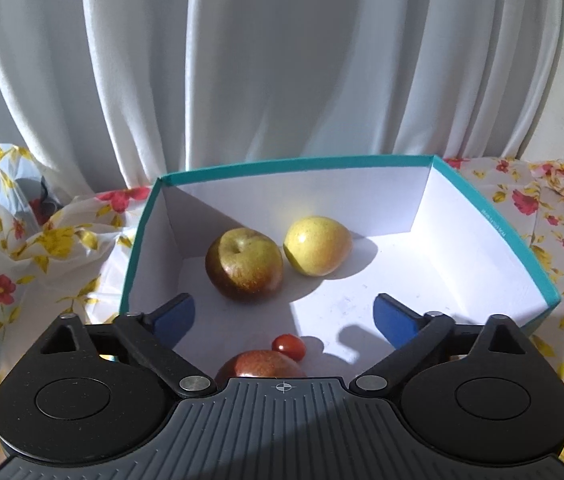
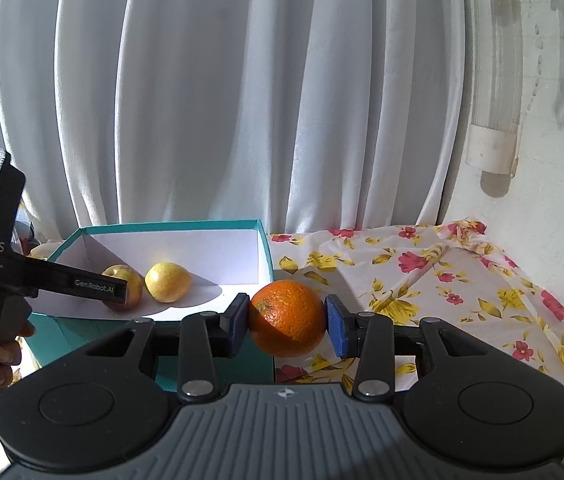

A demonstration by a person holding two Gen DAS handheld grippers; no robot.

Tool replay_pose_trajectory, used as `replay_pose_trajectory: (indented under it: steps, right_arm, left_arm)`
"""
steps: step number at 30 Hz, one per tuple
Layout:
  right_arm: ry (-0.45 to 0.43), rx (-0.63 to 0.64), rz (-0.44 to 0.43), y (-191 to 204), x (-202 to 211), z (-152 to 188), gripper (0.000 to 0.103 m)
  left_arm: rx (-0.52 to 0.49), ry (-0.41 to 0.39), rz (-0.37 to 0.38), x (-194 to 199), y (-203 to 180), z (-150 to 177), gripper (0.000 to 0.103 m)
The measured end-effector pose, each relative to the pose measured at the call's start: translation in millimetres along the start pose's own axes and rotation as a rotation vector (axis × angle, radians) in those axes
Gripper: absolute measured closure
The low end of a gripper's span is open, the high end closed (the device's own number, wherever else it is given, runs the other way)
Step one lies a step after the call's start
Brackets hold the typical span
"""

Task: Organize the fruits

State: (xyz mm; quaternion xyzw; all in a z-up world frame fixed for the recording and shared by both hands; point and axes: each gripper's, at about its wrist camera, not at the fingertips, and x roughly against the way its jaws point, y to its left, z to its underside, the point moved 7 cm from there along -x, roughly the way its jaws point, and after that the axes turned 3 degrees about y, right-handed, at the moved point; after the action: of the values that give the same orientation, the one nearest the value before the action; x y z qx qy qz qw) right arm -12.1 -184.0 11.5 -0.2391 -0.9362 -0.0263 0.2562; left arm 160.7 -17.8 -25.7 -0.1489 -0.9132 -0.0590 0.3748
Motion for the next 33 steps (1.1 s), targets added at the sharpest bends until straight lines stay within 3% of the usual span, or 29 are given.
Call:
replay_pose_trajectory:
  steps: [7, 22, 33]
  right_arm:
    - [-0.018, 0.009, -0.007, 1, -3, -5, 0.063]
    - [-0.032, 0.039, -0.055, 13, -27, -20, 0.063]
    - [-0.003, 0.074, -0.063, 26, -63, -14, 0.063]
  left_arm:
    - [0.087, 0.004, 0.09, 40, 2, 4, 0.0]
    - [0.139, 0.026, 0.007, 56, 24, 27, 0.0]
    - [0.123, 0.058, -0.007, 59, 25, 39, 0.0]
